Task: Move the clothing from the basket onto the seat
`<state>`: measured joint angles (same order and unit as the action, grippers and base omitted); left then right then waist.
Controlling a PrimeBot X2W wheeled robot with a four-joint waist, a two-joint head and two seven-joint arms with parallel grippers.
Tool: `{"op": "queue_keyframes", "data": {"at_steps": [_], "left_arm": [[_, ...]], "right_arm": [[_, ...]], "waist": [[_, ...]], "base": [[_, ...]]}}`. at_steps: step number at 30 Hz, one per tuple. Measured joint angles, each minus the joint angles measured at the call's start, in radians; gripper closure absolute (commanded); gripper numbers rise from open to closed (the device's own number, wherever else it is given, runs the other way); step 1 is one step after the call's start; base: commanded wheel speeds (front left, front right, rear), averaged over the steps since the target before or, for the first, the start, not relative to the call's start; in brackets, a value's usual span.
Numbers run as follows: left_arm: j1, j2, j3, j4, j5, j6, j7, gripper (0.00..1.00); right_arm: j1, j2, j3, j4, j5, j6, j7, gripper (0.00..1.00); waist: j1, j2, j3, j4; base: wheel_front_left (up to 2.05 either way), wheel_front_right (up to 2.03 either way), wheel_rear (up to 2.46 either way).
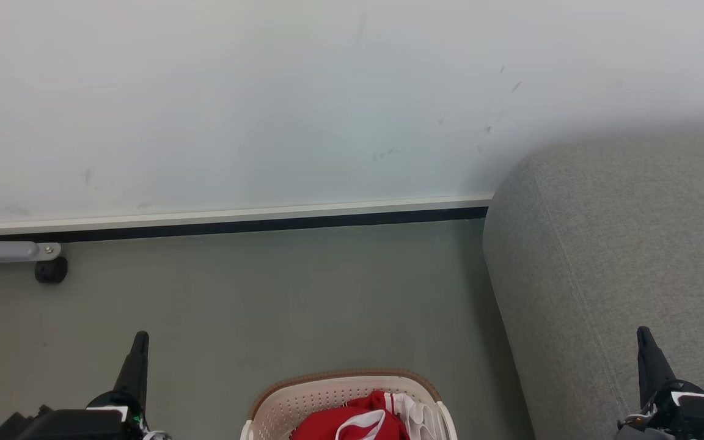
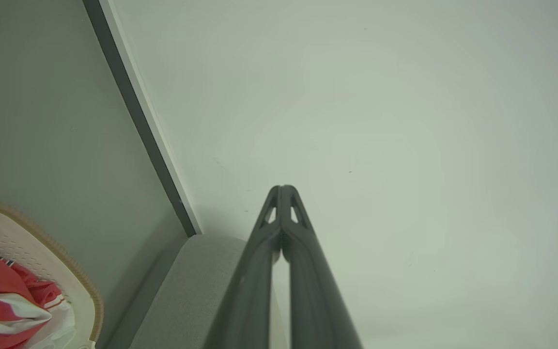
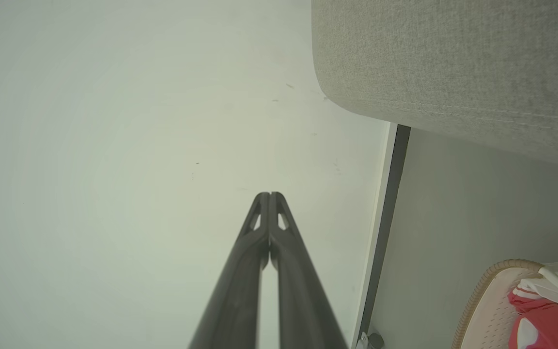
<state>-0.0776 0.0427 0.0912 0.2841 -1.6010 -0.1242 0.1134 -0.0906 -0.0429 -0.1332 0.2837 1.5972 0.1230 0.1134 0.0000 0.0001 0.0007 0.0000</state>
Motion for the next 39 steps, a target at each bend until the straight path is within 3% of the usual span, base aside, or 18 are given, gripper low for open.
{"op": "queue_keyframes", "data": {"at_steps": [10,11,27,39], "left_arm": [[0.000,0.000,0.000,0.000,0.000,0.000,0.000,1.00],[0.000,0.000,0.000,0.000,0.000,0.000,0.000,0.00],[0.048,-0.012,-0.042,0.046,0.014,0.002,-0.035,0.00],[0.041,-0.011,-0.071,0.031,0.134,0.020,-0.075,0.00]], "right_arm": [[0.000,0.000,0.000,0.000,0.000,0.000,0.000,1.00],[0.000,0.000,0.000,0.000,0.000,0.000,0.000,0.00],[0.049,0.021,0.020,0.046,-0.015,-0.004,-0.036,0.00],[0.051,0.020,0.037,0.013,-0.114,-0.039,-0.075,0.00]], "waist": [[0.0000,0.0000,0.000,0.000],[0.0000,-0.0001,0.000,0.000],[0.0000,0.0000,0.000,0.001],[0.0000,0.0000,-0.001,0.002]], "base": [[0.00,0.00,0.00],[0.00,0.00,0.00],[0.00,0.00,0.00],[0.00,0.00,0.00]]}}
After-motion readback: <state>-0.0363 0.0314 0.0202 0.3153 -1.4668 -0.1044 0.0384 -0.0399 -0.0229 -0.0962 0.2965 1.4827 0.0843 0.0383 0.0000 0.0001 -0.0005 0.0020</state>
